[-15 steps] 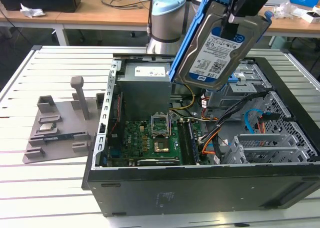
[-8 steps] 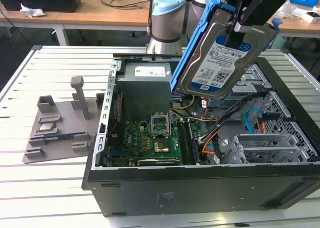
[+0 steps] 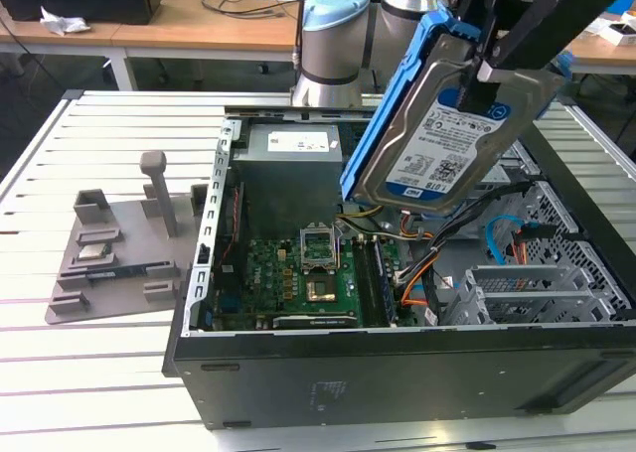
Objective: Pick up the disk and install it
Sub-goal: 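Pick up the disk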
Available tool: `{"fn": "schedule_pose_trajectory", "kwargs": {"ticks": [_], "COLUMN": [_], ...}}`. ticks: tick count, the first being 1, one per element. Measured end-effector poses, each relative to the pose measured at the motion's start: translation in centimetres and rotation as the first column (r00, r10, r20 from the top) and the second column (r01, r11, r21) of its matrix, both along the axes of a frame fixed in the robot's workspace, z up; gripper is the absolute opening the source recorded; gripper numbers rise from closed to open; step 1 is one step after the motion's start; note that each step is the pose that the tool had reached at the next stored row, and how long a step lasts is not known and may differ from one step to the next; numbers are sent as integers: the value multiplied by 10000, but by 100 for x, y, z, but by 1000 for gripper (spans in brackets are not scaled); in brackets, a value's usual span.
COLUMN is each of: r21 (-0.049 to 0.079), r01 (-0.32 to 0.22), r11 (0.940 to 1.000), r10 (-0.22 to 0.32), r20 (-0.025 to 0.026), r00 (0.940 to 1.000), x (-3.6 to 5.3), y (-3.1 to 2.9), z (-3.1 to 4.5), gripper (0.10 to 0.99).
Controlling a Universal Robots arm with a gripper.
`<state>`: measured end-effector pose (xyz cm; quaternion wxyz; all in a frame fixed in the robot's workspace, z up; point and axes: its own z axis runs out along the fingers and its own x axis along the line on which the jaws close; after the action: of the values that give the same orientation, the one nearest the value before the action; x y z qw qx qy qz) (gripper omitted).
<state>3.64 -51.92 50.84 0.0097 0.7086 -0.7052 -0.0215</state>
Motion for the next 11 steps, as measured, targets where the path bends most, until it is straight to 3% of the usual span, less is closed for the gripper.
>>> {"fn": "schedule_pose_trajectory", "kwargs": {"ticks": [5, 11], "r21": [1, 0], "r01": [0, 3], "r11": [10000, 10000], "r10": [0, -3], "r20": [0, 0], "r00": [10000, 10000], "x": [0, 0], "y": [-227, -392], "z": [-7, -27], "gripper": [365, 365]}}
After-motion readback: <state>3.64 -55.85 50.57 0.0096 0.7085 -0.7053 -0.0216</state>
